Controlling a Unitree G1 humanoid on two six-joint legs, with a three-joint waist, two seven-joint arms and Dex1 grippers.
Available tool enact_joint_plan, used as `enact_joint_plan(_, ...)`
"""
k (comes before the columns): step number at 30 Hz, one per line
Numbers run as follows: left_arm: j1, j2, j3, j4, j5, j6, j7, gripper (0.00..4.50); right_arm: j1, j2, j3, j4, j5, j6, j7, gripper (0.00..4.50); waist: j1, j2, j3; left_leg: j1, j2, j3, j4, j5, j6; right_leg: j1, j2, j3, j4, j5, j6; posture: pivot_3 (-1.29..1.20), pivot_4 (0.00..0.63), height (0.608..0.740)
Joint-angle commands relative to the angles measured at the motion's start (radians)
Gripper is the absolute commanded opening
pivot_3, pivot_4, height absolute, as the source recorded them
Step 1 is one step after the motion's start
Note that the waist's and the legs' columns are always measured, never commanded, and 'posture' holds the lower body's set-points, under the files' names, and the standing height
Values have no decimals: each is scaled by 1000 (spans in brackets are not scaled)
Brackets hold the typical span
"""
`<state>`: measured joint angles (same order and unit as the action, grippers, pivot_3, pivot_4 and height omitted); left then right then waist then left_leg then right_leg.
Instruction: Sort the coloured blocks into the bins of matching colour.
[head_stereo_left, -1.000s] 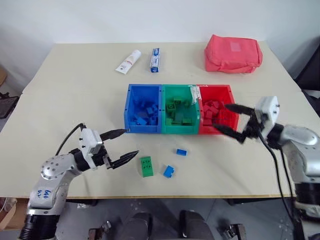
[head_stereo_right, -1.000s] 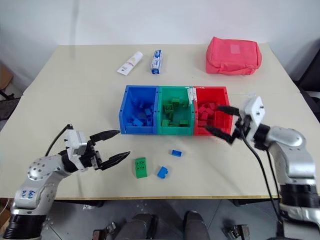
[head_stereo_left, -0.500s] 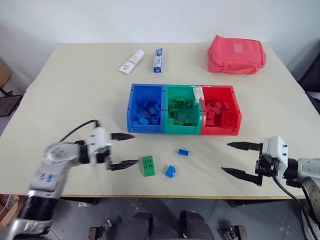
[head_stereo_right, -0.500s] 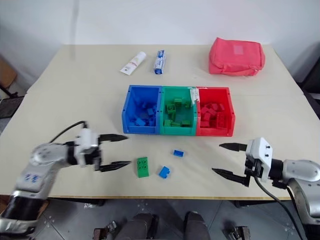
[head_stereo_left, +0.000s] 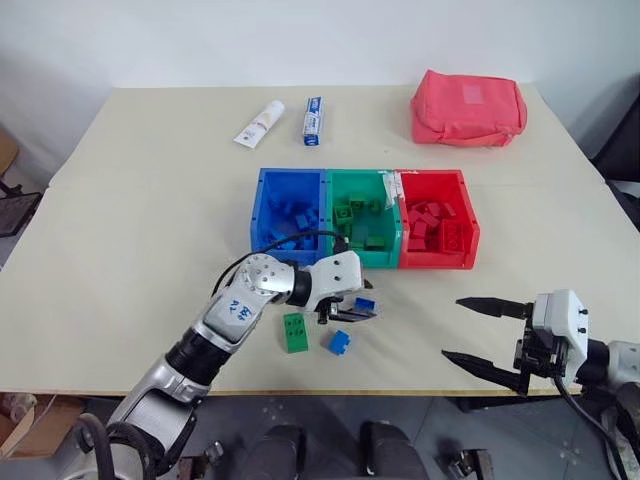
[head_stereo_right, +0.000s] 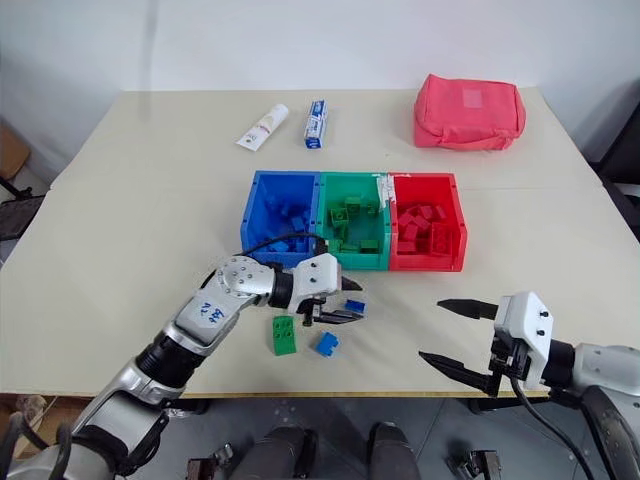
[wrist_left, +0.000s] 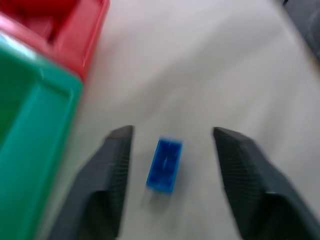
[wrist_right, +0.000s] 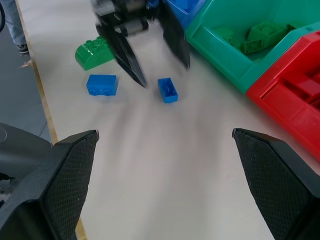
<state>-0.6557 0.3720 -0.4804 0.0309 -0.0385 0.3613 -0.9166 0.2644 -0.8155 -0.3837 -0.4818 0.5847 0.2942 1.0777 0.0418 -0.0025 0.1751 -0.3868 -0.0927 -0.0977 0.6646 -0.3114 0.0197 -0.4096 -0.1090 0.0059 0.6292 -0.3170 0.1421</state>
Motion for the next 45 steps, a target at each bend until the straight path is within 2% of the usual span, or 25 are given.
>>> enact_joint_plan(1,-16,-11,-13,9,30,-12,-4,1336,29,11,-56,-65,29,10,-32,4500,4,0,0,0,0,0,0,0,0,0,0,0,0,0,0,0,150,740)
enact_joint_plan(5,-14,-18,-21,20,41,-5,-18,93,58,9,-73,-82,32,16,-43,4500,9,0,0,0,-1,0,1,0,0,1,0,0,0,0,0,0,150,740)
enact_joint_plan(6,-14,-22,-22,26,44,-6,-17,15,55,7,-75,-82,33,16,-46,4500,9,0,0,0,-1,0,1,0,0,1,0,0,0,0,0,0,150,740)
enact_joint_plan(25,55,-23,142,-47,-45,-2,-8,15,-34,-3,3,-25,10,14,-46,4500,10,0,0,0,-1,0,1,0,0,1,-1,0,0,0,1,0,150,740)
enact_joint_plan(28,43,-56,146,-45,-54,13,9,573,-45,-6,10,-19,5,13,-44,4500,11,0,0,0,-1,0,2,0,1,1,-1,0,0,0,1,0,150,740)
enact_joint_plan(38,-40,-88,61,127,51,-105,11,3525,-24,-16,-27,-32,7,24,-43,4500,10,0,0,0,-1,0,2,0,1,1,0,0,0,0,1,0,150,740)
enact_joint_plan(42,-42,-88,34,137,63,-89,-23,3525,-1,-10,-39,-47,8,25,-52,4500,10,0,0,0,-1,0,2,0,1,1,0,0,1,0,1,0,150,740)
enact_joint_plan(45,-34,-92,29,137,63,-87,-31,2913,3,-7,-40,-53,7,27,-58,4500,10,0,0,0,-1,0,2,0,1,1,0,0,1,0,1,0,150,740)
